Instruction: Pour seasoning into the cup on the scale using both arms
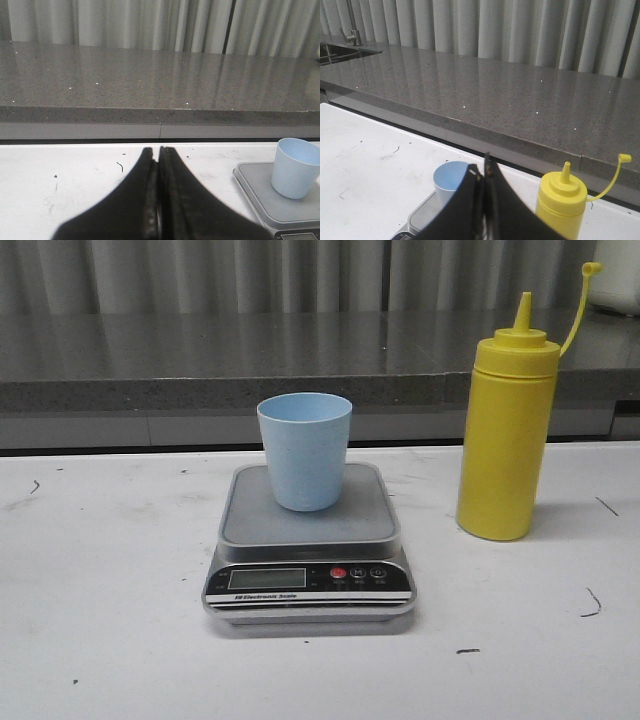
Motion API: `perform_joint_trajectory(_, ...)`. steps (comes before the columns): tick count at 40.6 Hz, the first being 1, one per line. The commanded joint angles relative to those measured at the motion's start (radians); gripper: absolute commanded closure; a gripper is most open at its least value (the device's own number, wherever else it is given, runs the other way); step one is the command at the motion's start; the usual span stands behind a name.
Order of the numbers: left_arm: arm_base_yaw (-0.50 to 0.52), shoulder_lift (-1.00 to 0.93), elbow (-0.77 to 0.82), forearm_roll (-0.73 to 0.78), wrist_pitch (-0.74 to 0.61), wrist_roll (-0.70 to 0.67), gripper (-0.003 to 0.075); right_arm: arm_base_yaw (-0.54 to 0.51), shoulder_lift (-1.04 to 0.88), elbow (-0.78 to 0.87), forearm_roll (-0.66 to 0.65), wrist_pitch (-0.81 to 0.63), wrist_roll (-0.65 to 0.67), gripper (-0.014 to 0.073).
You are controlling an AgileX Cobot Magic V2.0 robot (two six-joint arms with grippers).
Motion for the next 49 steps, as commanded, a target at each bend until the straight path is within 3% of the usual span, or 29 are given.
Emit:
perform_joint_trajectory(1,0.003,0.010,-0.019,-0.008,-0.092,-0.009,0.0740,-0.004,0.001,-0.028,0.002,-0.058,-0.007,0.0702)
perform_joint_trajectory(23,0.099,-0.038,0.358,-0.008,-0.458,-0.009,0.0740,-0.004,0.002,-0.028,0.002,-0.057,-0.007,0.0702)
perform_joint_trajectory(30,0.099,-0.035,0.361,-0.008,-0.372,-0.009,0.0740,-0.004,0.002,-0.028,0.002,-0.057,-0.007,0.0702)
perform_joint_trajectory(49,0.099,-0.035,0.361,-0.008,-0.372,-0.009,0.0740,-0.004,0.002,-0.028,0.002,-0.057,-0.007,0.0702)
